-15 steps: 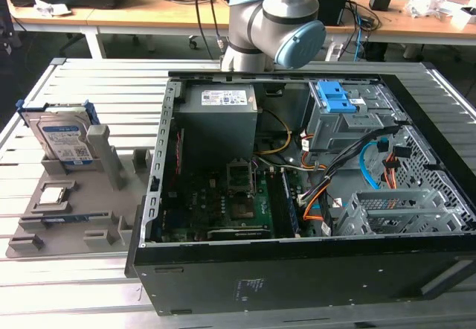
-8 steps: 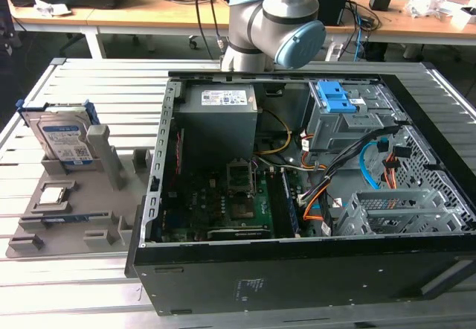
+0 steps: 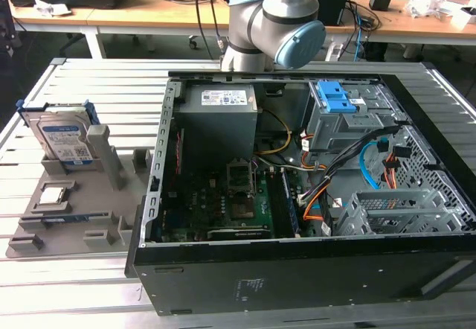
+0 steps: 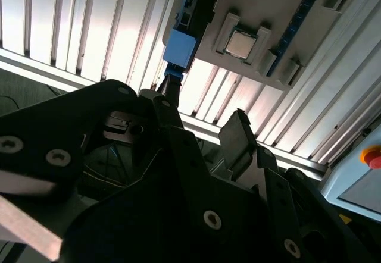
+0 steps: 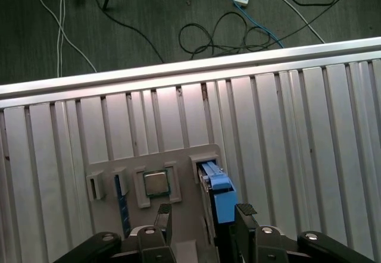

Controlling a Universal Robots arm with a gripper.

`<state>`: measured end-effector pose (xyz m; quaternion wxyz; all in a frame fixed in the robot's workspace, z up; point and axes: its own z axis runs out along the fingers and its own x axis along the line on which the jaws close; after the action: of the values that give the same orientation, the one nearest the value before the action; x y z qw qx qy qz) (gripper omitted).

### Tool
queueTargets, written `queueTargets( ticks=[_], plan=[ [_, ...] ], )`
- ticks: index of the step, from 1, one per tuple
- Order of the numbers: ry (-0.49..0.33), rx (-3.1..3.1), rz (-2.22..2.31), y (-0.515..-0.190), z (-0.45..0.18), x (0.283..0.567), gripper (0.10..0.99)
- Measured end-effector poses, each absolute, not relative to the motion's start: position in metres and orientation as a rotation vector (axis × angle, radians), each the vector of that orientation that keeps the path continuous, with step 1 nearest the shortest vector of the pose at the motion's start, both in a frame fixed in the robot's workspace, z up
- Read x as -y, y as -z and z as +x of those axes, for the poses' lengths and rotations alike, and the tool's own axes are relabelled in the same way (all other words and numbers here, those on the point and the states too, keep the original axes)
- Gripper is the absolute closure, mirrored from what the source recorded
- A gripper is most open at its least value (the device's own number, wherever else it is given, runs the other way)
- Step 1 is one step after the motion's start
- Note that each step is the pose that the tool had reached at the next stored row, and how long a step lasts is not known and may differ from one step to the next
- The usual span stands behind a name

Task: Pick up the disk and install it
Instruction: 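Pick up the disk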

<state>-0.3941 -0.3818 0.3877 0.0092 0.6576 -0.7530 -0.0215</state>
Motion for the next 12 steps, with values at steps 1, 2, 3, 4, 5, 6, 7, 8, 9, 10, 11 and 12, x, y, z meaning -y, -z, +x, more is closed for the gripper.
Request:
queueTargets(
  ticks=[1, 2, 3, 4, 5, 6, 7, 8, 9, 10, 11, 12],
  plan=[
    [0.067, 2.352, 2.054, -0.387, -0.394, 0.382, 0.545],
    [0.067, 2.352, 2.054, -0.385, -0.394, 0.382, 0.545],
    [0.067, 2.352, 2.054, -0.384, -0.394, 0.382, 0.545],
    [0.067, 2.352, 2.054, -0.382, -0.394, 0.382, 0.545],
    [0.067, 2.352, 2.054, -0.381, -0.394, 0.382, 0.545],
    [0.067, 2.352, 2.054, -0.38, -0.394, 0.382, 0.545],
    [0.067, 2.352, 2.054, -0.378, -0.394, 0.382, 0.545],
    [0.066, 2.352, 2.053, -0.376, -0.394, 0.382, 0.545],
    [0.066, 2.352, 2.053, -0.375, -0.391, 0.381, 0.545],
    [0.066, 2.352, 2.053, -0.374, -0.39, 0.381, 0.545],
    [0.065, 2.351, 2.053, -0.374, -0.387, 0.38, 0.545],
    [0.064, 2.351, 2.053, -0.373, -0.384, 0.379, 0.545]
  ],
)
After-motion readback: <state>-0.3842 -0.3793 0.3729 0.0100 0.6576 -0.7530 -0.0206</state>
